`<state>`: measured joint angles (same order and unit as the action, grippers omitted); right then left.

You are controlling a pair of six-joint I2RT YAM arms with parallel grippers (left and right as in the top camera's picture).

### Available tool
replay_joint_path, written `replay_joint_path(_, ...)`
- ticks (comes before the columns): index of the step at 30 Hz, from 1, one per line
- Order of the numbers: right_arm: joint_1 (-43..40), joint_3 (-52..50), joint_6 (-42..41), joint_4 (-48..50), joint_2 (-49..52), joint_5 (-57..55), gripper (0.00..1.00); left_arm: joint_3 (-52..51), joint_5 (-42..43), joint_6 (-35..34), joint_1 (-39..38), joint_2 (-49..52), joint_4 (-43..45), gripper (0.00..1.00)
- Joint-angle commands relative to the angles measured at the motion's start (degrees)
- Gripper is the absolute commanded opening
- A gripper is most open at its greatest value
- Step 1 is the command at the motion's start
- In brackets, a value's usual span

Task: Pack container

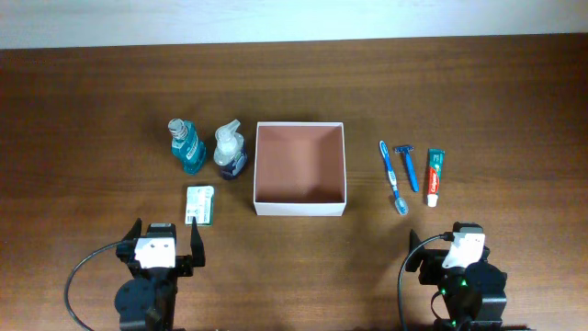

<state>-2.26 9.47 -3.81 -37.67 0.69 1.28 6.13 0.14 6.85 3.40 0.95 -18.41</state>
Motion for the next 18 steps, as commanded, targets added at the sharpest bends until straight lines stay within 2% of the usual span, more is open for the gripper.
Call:
replay_joint_path(1,-0.39,-0.22,0.33,-0.02,-0.39,-0.92,0.99,-0.48,-0.37,0.92,-0.02,-0.5,0.2,1.0)
replay_joint_path(7,-0.39,-0.22,0.35,-0.02,-0.39,-0.94,0.99,-0.48,0.02,0.81,-0.02,-0.5,0.61,1.0)
replay_joint_path(11,-0.39,-0.22,0.33,-0.02,-0.37,-0.92,0.99,0.09,10.38,-10.21,-0.02,-0.5,0.57,1.0)
replay_joint_path(13,-0.39,-0.22,0.33,-0.02,-0.37,-0.94,0.99,2.64,10.4,-14.62,-0.02,-0.22,-0.5,1.0)
replay_joint_path(18,-0.39,-0.22,0.35,-0.02,-0.37,-0.92,0.99,16.94,4.22,-14.49,0.0,11.02,-0.76,1.0)
